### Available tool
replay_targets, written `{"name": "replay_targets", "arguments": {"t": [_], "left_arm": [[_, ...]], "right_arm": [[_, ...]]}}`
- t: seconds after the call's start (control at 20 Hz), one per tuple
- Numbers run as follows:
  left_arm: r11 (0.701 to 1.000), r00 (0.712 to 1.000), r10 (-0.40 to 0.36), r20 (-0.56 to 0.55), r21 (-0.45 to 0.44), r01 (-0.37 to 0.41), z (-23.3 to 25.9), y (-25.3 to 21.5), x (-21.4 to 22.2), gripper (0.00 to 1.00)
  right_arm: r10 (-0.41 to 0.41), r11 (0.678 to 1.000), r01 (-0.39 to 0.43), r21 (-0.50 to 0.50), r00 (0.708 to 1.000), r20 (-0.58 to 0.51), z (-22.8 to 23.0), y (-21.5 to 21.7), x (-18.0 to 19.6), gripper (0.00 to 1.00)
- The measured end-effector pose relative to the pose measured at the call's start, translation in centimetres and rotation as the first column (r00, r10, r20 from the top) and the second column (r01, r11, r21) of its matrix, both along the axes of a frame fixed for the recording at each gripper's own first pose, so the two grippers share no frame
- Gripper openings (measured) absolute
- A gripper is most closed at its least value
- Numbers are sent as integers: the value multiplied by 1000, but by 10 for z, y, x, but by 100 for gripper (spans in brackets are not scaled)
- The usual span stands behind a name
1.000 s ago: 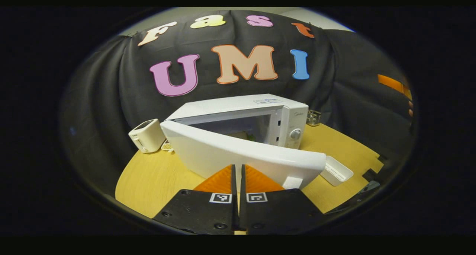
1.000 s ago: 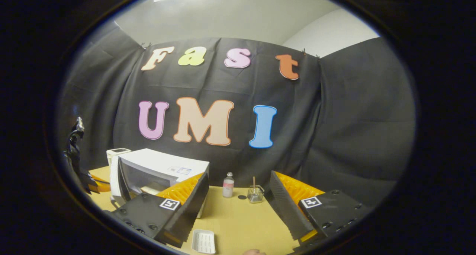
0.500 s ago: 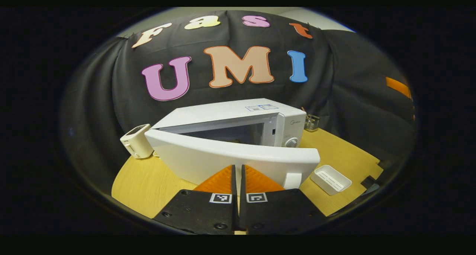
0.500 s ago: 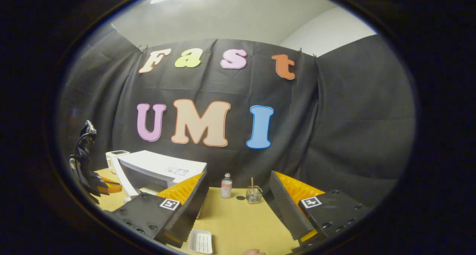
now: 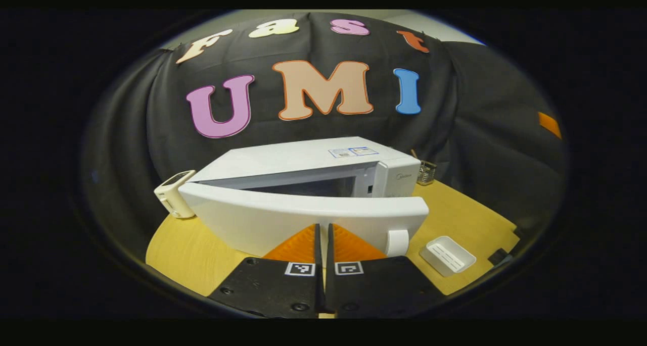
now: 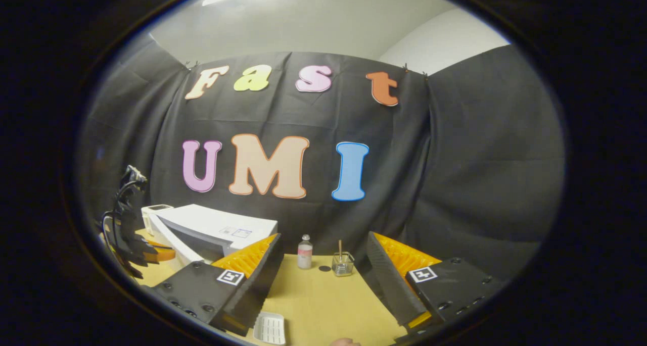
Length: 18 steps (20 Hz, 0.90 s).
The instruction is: Open the microwave oven with the left hand, put the food in, and close the microwave oven.
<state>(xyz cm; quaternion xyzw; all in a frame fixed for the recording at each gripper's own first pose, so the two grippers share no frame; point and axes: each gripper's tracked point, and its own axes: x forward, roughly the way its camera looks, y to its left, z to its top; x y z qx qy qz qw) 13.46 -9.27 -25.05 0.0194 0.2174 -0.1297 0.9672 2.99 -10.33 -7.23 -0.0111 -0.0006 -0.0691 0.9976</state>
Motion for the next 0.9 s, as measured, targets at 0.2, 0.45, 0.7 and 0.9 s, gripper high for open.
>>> {"name": "replay_targets", "arguments": {"t": [0.2,0.45,0.7,0.9], "left_arm": [[1000,1000,15,-6,-27,-16,1,-8,17,0],[1000,1000,19,3,-20,-19,2,-15,36,0],[998,999,40,-14,-40,-41,-2,-19,59,1],[998,999,51,-9,-36,-51,0,-23,74,1]], "right_arm": [[7,1000,-7,-9,1000,-20,-8,0,2,96],[0,1000,-1,-17,1000,-31,-12,-4,1,96],[0,1000,-1,-19,999,-36,-14,-5,2,96],[9,999,-10,-33,999,-46,-19,-1,3,96]]}}
